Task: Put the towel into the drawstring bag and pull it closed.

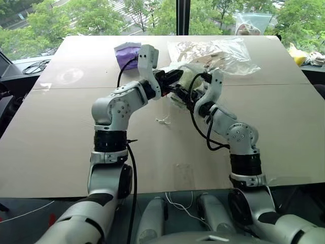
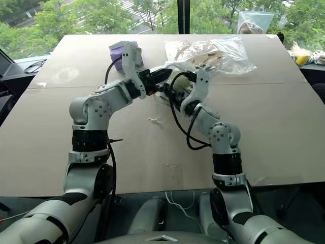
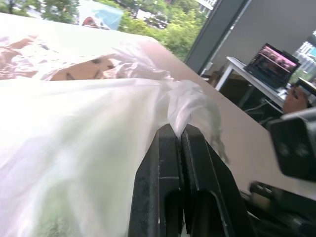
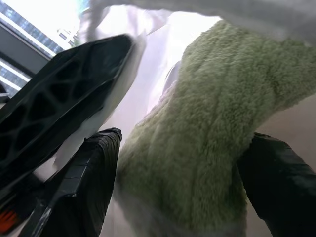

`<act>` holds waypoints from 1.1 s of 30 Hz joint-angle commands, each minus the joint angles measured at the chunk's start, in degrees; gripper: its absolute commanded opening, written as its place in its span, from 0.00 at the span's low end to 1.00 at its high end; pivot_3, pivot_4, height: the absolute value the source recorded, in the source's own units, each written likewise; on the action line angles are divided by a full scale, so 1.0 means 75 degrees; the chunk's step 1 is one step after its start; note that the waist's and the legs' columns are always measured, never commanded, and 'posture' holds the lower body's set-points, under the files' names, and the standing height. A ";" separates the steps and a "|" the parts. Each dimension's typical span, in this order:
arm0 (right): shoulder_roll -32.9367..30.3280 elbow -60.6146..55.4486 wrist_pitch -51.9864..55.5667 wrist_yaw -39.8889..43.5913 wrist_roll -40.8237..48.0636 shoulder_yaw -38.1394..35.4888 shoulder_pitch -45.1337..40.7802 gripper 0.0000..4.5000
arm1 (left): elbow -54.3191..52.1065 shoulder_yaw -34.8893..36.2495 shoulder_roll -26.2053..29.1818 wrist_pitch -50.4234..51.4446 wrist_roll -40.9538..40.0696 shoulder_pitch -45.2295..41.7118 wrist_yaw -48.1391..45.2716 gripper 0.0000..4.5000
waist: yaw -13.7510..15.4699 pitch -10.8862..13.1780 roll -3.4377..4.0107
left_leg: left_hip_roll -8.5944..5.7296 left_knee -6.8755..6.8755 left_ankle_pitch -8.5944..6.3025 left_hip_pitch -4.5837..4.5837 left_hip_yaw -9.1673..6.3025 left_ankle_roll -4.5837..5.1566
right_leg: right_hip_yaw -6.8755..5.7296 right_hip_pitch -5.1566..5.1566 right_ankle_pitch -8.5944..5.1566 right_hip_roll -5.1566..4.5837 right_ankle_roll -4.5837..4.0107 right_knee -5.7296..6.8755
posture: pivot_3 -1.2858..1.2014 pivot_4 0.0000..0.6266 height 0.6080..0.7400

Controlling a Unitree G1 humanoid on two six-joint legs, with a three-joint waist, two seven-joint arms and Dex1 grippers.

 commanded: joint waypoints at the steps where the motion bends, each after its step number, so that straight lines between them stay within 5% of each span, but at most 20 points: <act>1: -0.0399 -0.1060 0.0617 0.0274 0.0495 -0.0221 0.0068 0.87 | 0.0066 0.0038 -0.0012 -0.0231 0.0015 -0.0324 -0.0073 0.00 | 0.0030 0.0000 0.0000 | -0.0002 0.0000 0.0000 -0.0001 -0.0001 0.0000 | 0.0000 0.0000 0.0000 -0.0002 0.0000 0.0000 | 0.52 0.24 1.00; 6: -0.1475 -0.2230 0.1396 0.1234 0.1584 -0.0521 0.0464 0.87 | 0.0164 0.0038 -0.0104 -0.0327 0.0033 -0.0356 -0.0112 0.00 | 0.0102 0.0000 0.0000 | -0.0007 0.0000 0.0000 -0.0004 0.0000 0.0001 | -0.0001 0.0001 -0.0001 -0.0007 0.0001 -0.0004 | 0.52 0.24 1.00; 9: -0.2424 -0.2788 0.1219 0.1929 0.1272 -0.0366 0.0775 0.87 | 0.0111 0.0012 -0.0142 -0.0321 0.0028 -0.0318 -0.0124 0.00 | 0.0120 0.0000 0.0000 | -0.0007 -0.0001 -0.0001 -0.0004 0.0000 0.0001 | -0.0001 0.0000 -0.0002 -0.0006 0.0002 -0.0004 | 0.52 0.24 1.00; 12: -0.3078 -0.2597 0.0786 0.1918 0.0151 0.0158 0.0976 0.87 | 0.0048 -0.0022 -0.0145 -0.0299 0.0022 -0.0263 -0.0186 0.00 | 0.0098 0.0000 -0.0001 | -0.0007 0.0002 0.0000 -0.0001 0.0004 0.0001 | 0.0001 0.0001 -0.0002 -0.0006 0.0005 -0.0004 | 0.52 0.24 1.00; 16: -0.4361 -0.1853 -0.0569 0.2350 -0.2421 0.2144 0.1482 0.87 | 0.0015 -0.0062 -0.0135 -0.0310 0.0054 -0.0236 -0.0241 0.00 | 0.0123 0.0000 -0.0001 | -0.0007 0.0005 0.0000 0.0005 0.0008 0.0000 | 0.0003 0.0002 -0.0019 -0.0004 0.0031 -0.0001 | 0.52 0.24 1.00; 24: -0.3484 0.0881 -0.2965 0.2504 -0.4310 0.2406 0.0968 0.87 | -0.0045 -0.0075 -0.0030 -0.0250 0.0058 -0.0245 -0.0285 0.00 | 0.0120 0.0000 -0.0001 | -0.0008 0.0010 0.0001 0.0004 0.0019 -0.0001 | 0.0014 0.0000 -0.0001 -0.0004 0.0006 0.0002 | 0.52 0.24 1.00; 33: -0.2250 0.3349 -0.4493 0.2831 -0.4553 0.1650 0.0040 0.87 | -0.0141 -0.0085 0.0020 -0.0229 0.0054 -0.0217 -0.0259 0.00 | 0.0126 0.0000 -0.0001 | -0.0012 0.0009 0.0001 0.0002 0.0010 -0.0001 | 0.0011 0.0002 0.0002 -0.0010 0.0003 0.0001 | 0.52 0.24 1.00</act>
